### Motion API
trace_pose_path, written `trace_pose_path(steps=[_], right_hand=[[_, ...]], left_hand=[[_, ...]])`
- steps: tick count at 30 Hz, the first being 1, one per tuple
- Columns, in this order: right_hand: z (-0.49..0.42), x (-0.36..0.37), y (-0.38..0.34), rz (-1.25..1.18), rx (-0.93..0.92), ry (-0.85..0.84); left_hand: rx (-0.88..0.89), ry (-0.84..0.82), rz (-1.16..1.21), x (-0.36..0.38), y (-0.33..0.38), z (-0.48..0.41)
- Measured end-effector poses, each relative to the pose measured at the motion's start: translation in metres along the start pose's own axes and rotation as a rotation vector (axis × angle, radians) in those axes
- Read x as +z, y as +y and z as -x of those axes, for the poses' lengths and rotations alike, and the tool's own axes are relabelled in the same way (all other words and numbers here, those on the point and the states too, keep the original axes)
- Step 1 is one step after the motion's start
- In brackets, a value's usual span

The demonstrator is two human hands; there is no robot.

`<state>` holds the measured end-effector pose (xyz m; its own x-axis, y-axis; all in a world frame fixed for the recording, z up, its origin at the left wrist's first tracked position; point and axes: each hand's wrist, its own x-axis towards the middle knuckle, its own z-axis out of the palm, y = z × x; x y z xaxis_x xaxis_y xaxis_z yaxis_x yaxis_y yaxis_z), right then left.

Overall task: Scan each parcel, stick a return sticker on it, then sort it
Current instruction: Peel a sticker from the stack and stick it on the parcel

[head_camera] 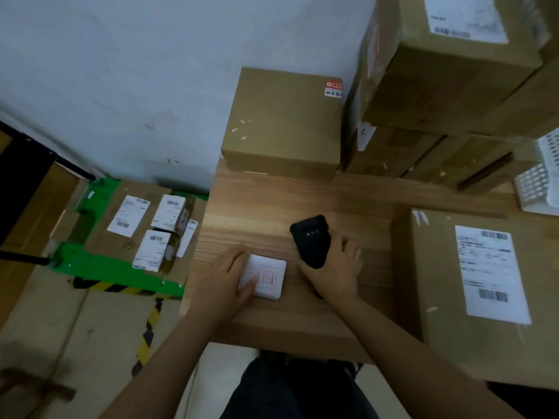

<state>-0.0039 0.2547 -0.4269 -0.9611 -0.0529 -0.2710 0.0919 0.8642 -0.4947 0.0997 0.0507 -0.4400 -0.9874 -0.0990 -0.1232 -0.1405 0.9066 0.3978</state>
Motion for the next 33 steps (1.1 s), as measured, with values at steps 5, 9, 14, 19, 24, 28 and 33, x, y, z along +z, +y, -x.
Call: trace_pose_path(steps=[5, 9, 14, 19, 24, 28, 33], right_hand=[[0.008, -0.001, -0.014, 0.025, -0.209, -0.089], [0.009, 0.012, -0.023, 0.099, -0.317, -0.216], [0.004, 0.015, -0.027, 0.095, -0.307, -0.236], [-0.001, 0.01, -0.032, 0.042, -0.307, -0.285], [-0.002, 0.006, -0.033, 0.041, -0.277, -0.361], [-0.003, -0.001, -0.037, 0.078, -0.29, -0.42], [-0.005, -0.007, -0.041, 0.153, -0.304, -0.459]], left_hand=[[0.016, 0.002, 0.068, -0.001, 0.0, -0.002], [0.033, -0.03, 0.083, 0.0, 0.0, -0.006], [0.025, -0.051, 0.064, 0.006, -0.003, -0.006], [0.034, -0.036, 0.068, 0.007, -0.004, -0.007], [0.038, -0.042, 0.076, 0.007, -0.006, -0.009], [0.041, -0.029, 0.102, 0.006, -0.008, -0.011], [0.011, 0.005, 0.118, 0.004, -0.006, -0.012]])
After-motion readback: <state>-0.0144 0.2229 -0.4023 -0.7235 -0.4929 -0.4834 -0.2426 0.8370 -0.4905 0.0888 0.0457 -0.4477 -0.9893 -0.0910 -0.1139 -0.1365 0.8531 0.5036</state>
